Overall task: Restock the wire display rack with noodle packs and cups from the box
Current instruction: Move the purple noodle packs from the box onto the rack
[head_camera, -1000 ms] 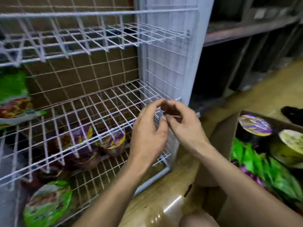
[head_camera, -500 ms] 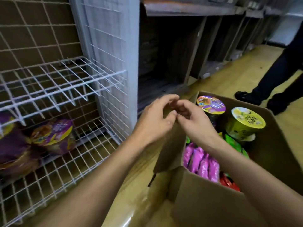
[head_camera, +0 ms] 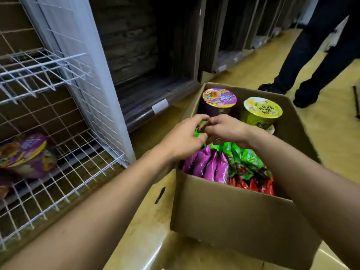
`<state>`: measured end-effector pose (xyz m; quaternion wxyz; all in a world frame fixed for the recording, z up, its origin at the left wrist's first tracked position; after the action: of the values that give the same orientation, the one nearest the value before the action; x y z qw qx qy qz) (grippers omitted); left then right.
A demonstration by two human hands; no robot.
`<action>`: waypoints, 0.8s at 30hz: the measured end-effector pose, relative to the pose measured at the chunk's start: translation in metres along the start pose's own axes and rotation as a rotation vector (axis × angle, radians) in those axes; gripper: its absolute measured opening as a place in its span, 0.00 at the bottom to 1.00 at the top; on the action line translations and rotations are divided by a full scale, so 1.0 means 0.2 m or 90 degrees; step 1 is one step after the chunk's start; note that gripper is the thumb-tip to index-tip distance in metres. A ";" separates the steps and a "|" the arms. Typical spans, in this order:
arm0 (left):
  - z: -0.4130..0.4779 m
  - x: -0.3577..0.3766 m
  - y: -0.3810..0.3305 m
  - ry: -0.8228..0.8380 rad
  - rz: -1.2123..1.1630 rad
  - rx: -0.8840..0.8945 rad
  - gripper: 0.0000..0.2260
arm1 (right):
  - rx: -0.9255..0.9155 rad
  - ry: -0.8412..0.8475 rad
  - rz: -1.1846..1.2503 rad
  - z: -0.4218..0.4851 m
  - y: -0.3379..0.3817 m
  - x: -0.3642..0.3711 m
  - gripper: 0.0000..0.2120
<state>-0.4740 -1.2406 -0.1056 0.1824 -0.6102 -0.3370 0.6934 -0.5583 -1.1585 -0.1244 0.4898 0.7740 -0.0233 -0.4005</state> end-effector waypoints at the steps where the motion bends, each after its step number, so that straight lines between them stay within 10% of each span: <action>1: 0.00 0.03 0.01 0.006 0.008 -0.002 0.23 | 0.005 0.003 0.000 -0.01 -0.03 0.00 0.09; 14: -0.02 0.24 0.03 -0.023 0.058 -0.006 0.20 | 0.146 0.154 -0.161 -0.09 -0.51 0.02 0.12; 24: -0.03 0.24 0.04 -0.062 0.074 -0.006 0.19 | 0.111 0.048 -0.452 -0.05 -0.41 0.10 0.11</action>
<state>-0.4756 -1.2133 -0.1462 0.1223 -0.5950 -0.3127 0.7302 -0.5683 -1.1162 -0.1980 0.2528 0.7871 0.2307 -0.5131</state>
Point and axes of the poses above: each hand's wrist, its own z-axis towards the middle knuckle, its own x-axis out of the palm, y = z × x, the point moved 8 cm from there along z, towards the middle knuckle, and after that the axes turned 5 degrees about -x, right-handed, at the moved point
